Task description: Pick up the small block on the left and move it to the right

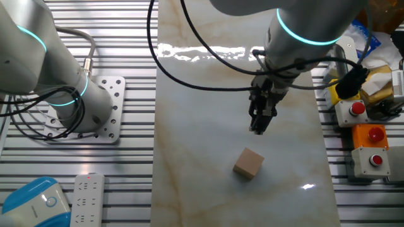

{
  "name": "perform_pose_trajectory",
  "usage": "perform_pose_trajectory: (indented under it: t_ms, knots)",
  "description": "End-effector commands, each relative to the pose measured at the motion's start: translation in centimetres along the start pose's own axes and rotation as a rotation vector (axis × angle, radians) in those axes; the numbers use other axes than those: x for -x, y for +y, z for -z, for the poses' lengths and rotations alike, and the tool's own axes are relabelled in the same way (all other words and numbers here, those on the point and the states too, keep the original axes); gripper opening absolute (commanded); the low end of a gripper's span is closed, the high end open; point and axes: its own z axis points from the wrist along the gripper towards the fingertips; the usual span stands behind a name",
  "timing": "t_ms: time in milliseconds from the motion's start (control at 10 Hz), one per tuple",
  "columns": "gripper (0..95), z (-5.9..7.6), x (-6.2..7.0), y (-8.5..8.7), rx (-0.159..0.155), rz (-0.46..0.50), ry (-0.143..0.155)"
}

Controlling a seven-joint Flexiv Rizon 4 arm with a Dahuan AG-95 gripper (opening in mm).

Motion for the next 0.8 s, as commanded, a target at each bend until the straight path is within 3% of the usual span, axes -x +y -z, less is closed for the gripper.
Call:
perform_pose_trajectory:
  t_ms: [100,200,400,800]
  knots:
    - [76.0,-9.2,2.7,-14.7,-0.006,-0.150,-0.001]
    - [76.0,-11.1,3.5,-14.5,0.005,-0.160,-0.001]
    - [76.0,-12.5,4.0,-14.3,0.011,-0.166,0.002]
    - [76.0,-12.4,4.0,-14.3,0.024,-0.163,0.010]
